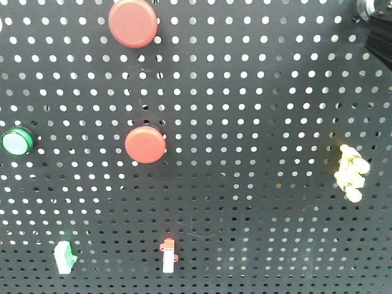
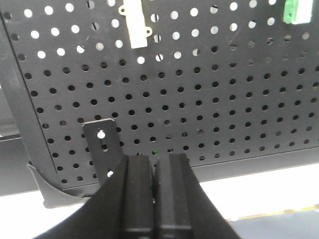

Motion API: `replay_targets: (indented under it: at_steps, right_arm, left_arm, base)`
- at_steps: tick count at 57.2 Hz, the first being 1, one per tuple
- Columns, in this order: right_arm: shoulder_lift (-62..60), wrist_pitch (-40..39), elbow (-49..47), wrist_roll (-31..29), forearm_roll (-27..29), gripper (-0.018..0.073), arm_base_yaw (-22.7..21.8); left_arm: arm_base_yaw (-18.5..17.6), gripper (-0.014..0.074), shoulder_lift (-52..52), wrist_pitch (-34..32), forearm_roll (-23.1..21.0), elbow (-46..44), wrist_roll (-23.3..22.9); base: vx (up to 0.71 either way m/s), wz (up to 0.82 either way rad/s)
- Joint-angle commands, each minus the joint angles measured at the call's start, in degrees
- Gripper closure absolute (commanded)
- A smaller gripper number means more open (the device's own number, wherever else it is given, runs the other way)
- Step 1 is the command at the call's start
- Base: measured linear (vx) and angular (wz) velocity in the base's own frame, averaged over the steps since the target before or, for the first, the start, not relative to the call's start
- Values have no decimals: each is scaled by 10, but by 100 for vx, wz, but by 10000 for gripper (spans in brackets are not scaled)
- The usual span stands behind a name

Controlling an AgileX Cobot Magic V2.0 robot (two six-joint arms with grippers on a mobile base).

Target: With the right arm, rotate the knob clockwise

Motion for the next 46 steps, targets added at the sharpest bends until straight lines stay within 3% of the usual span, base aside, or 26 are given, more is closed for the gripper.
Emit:
replay_targets:
  at_steps: [1, 32, 39, 46]
  right_arm:
    - [-10, 3, -16, -51, 33, 567, 0]
    - [-131, 1, -16, -317, 31, 567, 0]
    - [-154, 1, -16, -379, -21, 567, 0]
    - [-170, 1, -16, -392, -142, 567, 0]
  left_arm:
    - [-4, 603, -9, -47, -6, 19, -2]
    - [-4, 603, -9, -47, -6, 19, -2]
    - [-4, 603, -9, -47, -6, 19, -2]
    - [-4, 603, -9, -47, -6, 19, -2]
  base:
    - [0, 0]
    - [0, 0]
    - [0, 0]
    - [0, 0]
